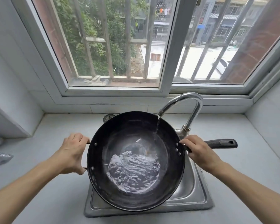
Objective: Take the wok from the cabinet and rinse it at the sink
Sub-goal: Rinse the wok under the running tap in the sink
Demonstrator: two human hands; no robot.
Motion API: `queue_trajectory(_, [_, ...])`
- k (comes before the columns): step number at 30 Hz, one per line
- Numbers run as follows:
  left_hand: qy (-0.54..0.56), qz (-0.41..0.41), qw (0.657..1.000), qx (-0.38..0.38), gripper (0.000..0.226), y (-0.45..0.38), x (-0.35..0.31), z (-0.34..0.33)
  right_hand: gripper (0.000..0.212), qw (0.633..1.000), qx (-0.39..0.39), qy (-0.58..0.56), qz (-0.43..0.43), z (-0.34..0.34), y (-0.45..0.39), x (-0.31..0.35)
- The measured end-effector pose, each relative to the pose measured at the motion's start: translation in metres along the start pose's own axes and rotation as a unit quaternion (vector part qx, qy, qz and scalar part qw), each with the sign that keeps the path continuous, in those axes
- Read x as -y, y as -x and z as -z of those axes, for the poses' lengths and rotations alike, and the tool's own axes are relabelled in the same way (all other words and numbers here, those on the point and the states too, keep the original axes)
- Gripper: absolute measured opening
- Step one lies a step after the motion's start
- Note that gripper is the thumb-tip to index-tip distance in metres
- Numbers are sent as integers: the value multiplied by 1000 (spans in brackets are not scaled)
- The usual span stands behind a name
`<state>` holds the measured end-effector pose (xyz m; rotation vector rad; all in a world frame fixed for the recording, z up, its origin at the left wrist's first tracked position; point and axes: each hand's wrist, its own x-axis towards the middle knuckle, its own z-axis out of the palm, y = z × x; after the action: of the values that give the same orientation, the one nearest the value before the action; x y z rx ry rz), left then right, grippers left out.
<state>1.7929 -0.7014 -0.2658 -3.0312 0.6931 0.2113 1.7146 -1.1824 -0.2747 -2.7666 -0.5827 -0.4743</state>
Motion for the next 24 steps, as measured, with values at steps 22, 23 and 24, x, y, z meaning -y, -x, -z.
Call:
queue_trajectory(22, [123,-195,963,-136,32,23,29,-1,45,984,167,-41,34,29,22,0])
queue_trajectory(23, [119,-191,963,-148,36,24,29,-1,43,986,157,-26,39,30,21,1])
queue_trajectory(24, [115,-189,962,-159,40,24,30,-1,40,988,147,-8,44,30,21,1])
